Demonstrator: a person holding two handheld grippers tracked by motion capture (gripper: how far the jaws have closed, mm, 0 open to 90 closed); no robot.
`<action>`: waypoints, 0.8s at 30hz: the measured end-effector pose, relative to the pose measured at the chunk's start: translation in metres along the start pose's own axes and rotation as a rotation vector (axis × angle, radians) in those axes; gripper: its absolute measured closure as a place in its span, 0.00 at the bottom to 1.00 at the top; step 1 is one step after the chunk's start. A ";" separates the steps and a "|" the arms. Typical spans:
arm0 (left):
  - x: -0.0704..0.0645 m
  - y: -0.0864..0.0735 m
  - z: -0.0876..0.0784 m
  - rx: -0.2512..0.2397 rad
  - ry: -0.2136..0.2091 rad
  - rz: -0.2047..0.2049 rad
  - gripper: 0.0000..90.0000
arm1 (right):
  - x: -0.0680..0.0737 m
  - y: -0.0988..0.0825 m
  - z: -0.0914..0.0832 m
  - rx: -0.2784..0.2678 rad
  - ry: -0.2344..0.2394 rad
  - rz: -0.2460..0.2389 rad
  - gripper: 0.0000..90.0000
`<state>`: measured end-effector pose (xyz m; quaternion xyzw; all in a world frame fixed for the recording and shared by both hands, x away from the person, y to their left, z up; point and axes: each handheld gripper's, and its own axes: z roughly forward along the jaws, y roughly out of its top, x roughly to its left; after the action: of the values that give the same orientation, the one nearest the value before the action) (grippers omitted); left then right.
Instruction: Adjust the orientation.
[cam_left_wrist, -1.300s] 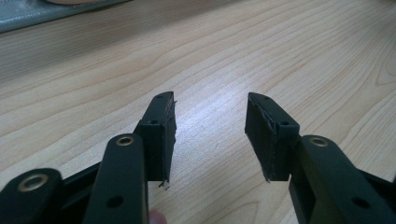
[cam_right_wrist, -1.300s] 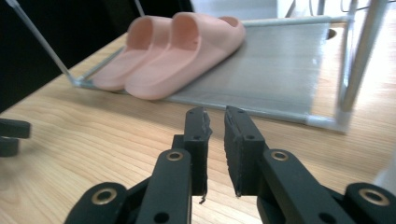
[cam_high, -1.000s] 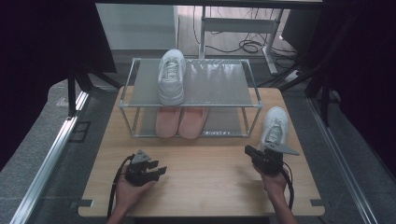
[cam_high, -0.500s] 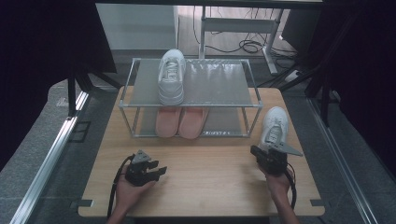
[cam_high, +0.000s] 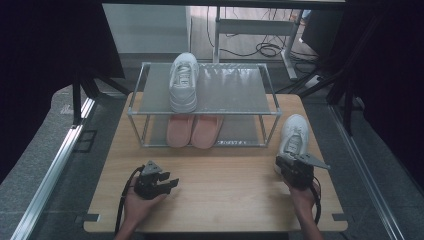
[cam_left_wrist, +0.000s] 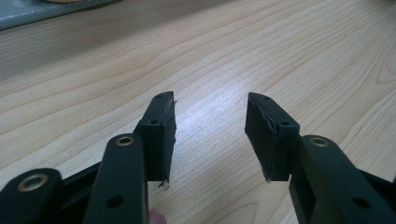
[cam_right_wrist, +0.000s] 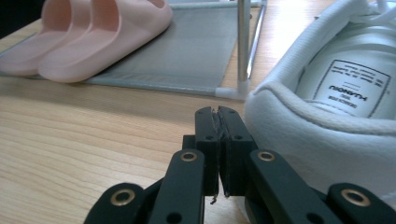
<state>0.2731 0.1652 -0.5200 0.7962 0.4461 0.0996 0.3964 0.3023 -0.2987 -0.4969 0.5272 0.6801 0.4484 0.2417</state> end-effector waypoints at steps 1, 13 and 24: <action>0.000 0.000 0.000 0.000 0.002 0.000 0.60 | 0.000 0.000 0.000 0.000 -0.006 -0.002 0.97; -0.001 0.000 -0.001 -0.003 -0.003 0.003 0.60 | -0.004 -0.005 -0.006 0.002 -0.022 -0.002 0.99; -0.001 0.001 0.000 -0.001 -0.003 0.003 0.60 | -0.021 -0.012 -0.022 -0.017 -0.050 0.027 0.99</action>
<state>0.2726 0.1641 -0.5188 0.7968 0.4442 0.0993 0.3975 0.2857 -0.3270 -0.4994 0.5454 0.6629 0.4440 0.2568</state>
